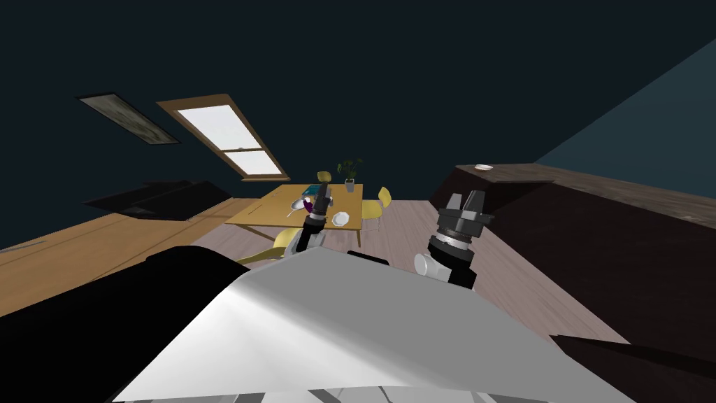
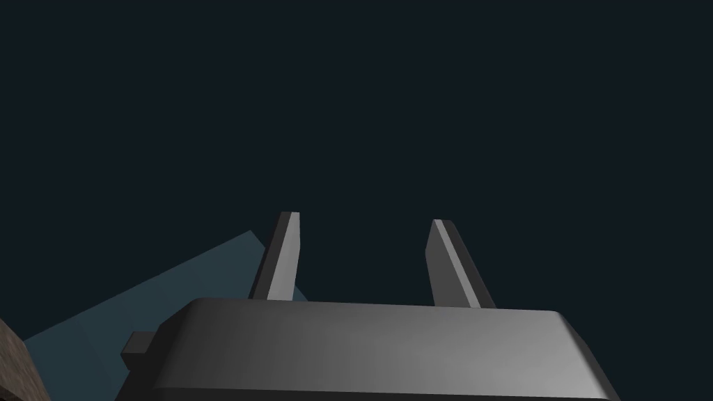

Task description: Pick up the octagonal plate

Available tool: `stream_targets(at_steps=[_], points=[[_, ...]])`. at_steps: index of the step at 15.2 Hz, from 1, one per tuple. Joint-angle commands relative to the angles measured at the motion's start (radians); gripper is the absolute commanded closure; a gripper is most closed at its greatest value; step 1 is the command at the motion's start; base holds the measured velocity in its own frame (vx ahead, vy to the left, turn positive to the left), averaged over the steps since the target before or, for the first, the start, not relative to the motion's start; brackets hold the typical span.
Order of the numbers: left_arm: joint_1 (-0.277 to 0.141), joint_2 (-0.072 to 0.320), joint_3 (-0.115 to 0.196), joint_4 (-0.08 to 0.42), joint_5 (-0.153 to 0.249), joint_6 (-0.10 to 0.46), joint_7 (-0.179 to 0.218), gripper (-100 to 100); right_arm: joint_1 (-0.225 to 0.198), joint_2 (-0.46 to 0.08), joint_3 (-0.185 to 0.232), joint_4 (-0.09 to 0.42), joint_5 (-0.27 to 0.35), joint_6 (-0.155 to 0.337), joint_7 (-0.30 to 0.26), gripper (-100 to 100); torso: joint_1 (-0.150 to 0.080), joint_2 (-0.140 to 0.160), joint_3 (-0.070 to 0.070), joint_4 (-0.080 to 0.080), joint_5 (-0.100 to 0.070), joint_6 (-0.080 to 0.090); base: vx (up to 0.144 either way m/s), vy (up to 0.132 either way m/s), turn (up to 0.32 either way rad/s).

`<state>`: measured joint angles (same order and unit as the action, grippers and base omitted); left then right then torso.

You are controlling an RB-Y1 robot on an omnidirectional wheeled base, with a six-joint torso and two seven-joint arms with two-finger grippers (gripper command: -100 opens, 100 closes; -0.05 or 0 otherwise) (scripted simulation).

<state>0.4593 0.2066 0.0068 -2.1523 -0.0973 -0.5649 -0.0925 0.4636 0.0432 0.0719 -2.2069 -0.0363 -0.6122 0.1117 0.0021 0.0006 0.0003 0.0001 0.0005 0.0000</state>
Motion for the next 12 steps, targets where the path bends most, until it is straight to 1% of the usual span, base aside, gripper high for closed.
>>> stream_targets(at_steps=[1, 3, 4, 5, 6, 7, 8, 9, 10, 11, 12], points=[[-0.008, 0.017, 0.002, 0.030, 0.003, 0.006, 0.000, -100, 0.000, 0.000, 0.000, 0.000, 0.000, 0.000, 0.000, 0, 0.000, 0.000, 0.000, 0.000, 0.000, 0.000, -0.009, 0.019, -0.024], [-0.021, 0.054, 0.010, 0.088, 0.014, 0.029, 0.003, -100, 0.000, 0.000, 0.000, 0.000, 0.000, 0.000, 0.000, 0, 0.000, 0.000, 0.000, 0.000, 0.000, 0.000, -0.012, 0.021, -0.038], [-0.021, 0.054, 0.010, 0.094, 0.014, 0.029, 0.003, -100, 0.000, 0.000, 0.000, 0.000, 0.000, 0.000, 0.000, 0, 0.000, 0.000, 0.000, 0.000, 0.000, 0.000, -0.011, 0.025, -0.041], [-0.028, 0.070, 0.014, 0.125, 0.020, 0.042, 0.005, -100, 0.000, 0.000, 0.000, 0.000, 0.000, 0.000, 0.000, 0, 0.000, 0.000, 0.000, 0.000, 0.000, 0.000, -0.011, 0.028, -0.044], [-0.028, 0.070, 0.014, 0.128, 0.020, 0.042, 0.005, -100, 0.000, 0.000, 0.000, 0.000, 0.000, 0.000, 0.000, 0, 0.000, 0.000, 0.000, 0.000, 0.000, 0.000, -0.011, 0.025, -0.035], [-0.036, 0.084, 0.019, 0.163, 0.026, 0.055, 0.007, -100, 0.000, 0.000, 0.000, 0.000, 0.000, 0.000, 0.000, 0, 0.000, 0.000, 0.000, 0.000, 0.000, 0.000, -0.013, 0.024, -0.038], [-0.036, 0.084, 0.019, 0.164, 0.026, 0.055, 0.007, -100, 0.000, 0.000, 0.000, 0.000, 0.000, 0.000, 0.000, 0, 0.000, 0.000, 0.000, 0.000, 0.000, 0.000, -0.010, 0.023, -0.026], [-0.043, 0.096, 0.024, 0.194, 0.033, 0.069, 0.009, -100, 0.000, 0.000, 0.000, 0.000, 0.000, 0.000, 0.000, 0, 0.000, 0.000, 0.000, 0.000, 0.000, 0.000, -0.010, 0.027, -0.032], [-0.043, 0.096, 0.024, 0.202, 0.033, 0.069, 0.009, -100, 0.000, 0.000, 0.000, 0.000, 0.000, 0.000, 0.000, 0, 0.000, 0.000, 0.000, 0.000, 0.000, 0.000, -0.012, 0.026, -0.032], [-0.051, 0.107, 0.029, 0.231, 0.039, 0.083, 0.011, -100, 0.000, 0.000, 0.000, 0.000, 0.000, 0.000, 0.000, 0, 0.000, 0.000, 0.000, 0.000, 0.000, 0.000, -0.011, 0.025, -0.043], [-0.051, 0.107, 0.029, 0.240, 0.039, 0.083, 0.011, -100, 0.000, 0.000, 0.000, 0.000, 0.000, 0.000, 0.000, 0, 0.000, 0.000, 0.000, 0.000, 0.000, 0.000, -0.009, 0.025, -0.038]])
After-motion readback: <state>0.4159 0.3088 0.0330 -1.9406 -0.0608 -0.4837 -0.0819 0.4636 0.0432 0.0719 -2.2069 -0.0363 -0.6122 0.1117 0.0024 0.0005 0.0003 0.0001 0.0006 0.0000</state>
